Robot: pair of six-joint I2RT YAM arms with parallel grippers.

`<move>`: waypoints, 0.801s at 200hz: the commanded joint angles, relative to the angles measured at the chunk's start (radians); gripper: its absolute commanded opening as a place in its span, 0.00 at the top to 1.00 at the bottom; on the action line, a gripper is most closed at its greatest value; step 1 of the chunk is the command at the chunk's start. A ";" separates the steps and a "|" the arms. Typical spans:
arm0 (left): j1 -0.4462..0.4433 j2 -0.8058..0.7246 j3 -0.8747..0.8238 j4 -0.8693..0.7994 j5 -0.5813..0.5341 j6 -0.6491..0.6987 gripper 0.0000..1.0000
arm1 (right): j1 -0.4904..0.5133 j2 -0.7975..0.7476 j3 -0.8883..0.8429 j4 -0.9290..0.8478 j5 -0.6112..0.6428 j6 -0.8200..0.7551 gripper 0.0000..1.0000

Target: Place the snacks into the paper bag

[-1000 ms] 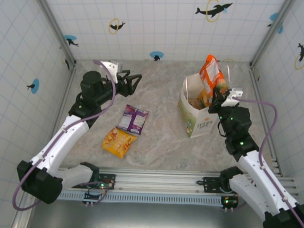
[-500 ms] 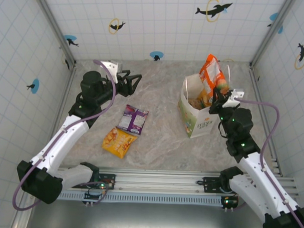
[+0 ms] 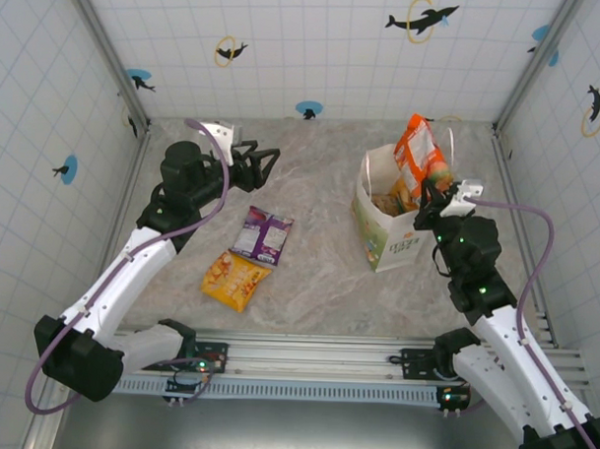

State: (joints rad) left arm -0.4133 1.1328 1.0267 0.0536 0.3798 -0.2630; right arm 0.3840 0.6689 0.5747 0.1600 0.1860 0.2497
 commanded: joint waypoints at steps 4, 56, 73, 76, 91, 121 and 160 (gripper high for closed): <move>-0.002 0.004 -0.011 0.005 0.008 -0.031 0.30 | -0.005 0.001 0.002 0.045 0.008 0.010 0.89; -0.002 -0.003 -0.009 -0.004 0.000 -0.024 0.31 | -0.006 0.048 0.020 0.072 -0.005 0.017 0.83; -0.002 -0.005 -0.008 -0.006 -0.002 -0.022 0.31 | -0.006 0.047 0.024 0.070 0.004 0.017 0.76; -0.002 -0.005 -0.009 -0.007 -0.001 -0.022 0.30 | -0.006 0.046 0.026 0.068 0.006 0.017 0.75; -0.002 -0.002 -0.007 -0.008 -0.002 -0.024 0.30 | -0.006 0.043 0.032 0.055 0.017 0.010 0.68; -0.002 0.020 0.014 -0.029 0.005 -0.032 0.30 | -0.007 0.032 0.056 0.027 0.031 0.003 0.58; -0.002 0.039 0.042 -0.061 0.019 -0.072 0.30 | -0.006 0.024 0.107 -0.024 -0.038 0.014 0.57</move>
State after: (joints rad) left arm -0.4133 1.1591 1.0275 0.0353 0.3809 -0.2935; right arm 0.3840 0.7128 0.6136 0.1524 0.1917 0.2565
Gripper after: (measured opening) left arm 0.696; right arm 0.429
